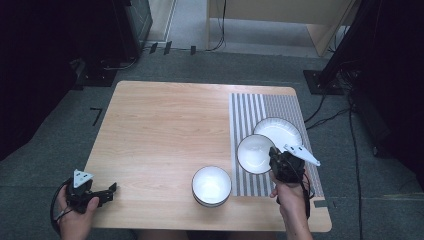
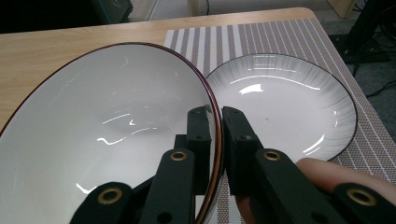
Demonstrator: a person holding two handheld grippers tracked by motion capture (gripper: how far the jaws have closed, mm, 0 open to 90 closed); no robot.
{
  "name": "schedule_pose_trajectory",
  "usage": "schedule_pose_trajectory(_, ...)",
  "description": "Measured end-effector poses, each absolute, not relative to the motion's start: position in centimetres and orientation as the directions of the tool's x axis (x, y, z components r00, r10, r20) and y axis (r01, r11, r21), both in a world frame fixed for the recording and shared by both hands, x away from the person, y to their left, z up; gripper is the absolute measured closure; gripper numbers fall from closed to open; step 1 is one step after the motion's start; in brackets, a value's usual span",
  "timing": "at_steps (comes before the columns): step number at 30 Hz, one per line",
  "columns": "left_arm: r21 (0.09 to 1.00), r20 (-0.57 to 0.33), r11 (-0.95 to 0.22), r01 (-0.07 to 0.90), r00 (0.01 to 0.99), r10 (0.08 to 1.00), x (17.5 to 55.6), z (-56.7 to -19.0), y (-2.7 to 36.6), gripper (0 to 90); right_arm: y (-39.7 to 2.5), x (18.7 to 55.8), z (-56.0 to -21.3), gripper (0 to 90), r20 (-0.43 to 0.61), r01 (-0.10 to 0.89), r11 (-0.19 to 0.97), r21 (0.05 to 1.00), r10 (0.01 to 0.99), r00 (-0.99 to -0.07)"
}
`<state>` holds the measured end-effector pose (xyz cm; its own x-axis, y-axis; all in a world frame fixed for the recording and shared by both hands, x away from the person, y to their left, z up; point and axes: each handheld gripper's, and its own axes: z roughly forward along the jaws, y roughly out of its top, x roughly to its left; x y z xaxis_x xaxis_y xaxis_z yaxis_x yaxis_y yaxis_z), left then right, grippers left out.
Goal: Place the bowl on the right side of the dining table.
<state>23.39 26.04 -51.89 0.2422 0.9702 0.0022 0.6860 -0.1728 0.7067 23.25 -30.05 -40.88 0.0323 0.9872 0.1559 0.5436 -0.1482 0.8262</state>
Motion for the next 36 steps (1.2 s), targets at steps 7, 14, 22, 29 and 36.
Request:
schedule_pose_trajectory(7, 0.707, 0.002, -0.172, 0.686, 0.242, 0.97, 23.4, -51.9, 26.0, 0.0, -30.4, 23.6, -41.2, 83.6, 0.159, 0.546, -0.158, 0.822, 0.986, 0.046)
schedule_pose_trajectory(14, 0.707, 0.002, -0.172, 0.686, 0.242, 0.97, 23.4, -51.9, 26.0, 0.0, -30.6, 23.8, -41.3, 83.6, 0.159, 0.547, -0.162, 0.821, 0.986, 0.054)
schedule_pose_trajectory(22, 0.706, 0.002, -0.173, 0.686, 0.242, 0.97, 23.4, -51.9, 26.0, 0.0, -31.1, 24.2, -41.5, 83.6, 0.155, 0.546, -0.167, 0.821, 0.986, 0.069)
schedule_pose_trajectory(29, 0.706, 0.002, -0.173, 0.687, 0.242, 0.97, 23.4, -51.9, 26.0, 0.0, -31.3, 24.4, -41.6, 83.6, 0.156, 0.55, -0.171, 0.818, 0.985, 0.075)
schedule_pose_trajectory(36, 0.707, 0.002, -0.172, 0.686, 0.242, 0.97, 23.4, -51.9, 26.0, 0.0, -31.7, 24.6, -41.6, 83.5, 0.151, 0.549, -0.171, 0.818, 0.985, 0.082)
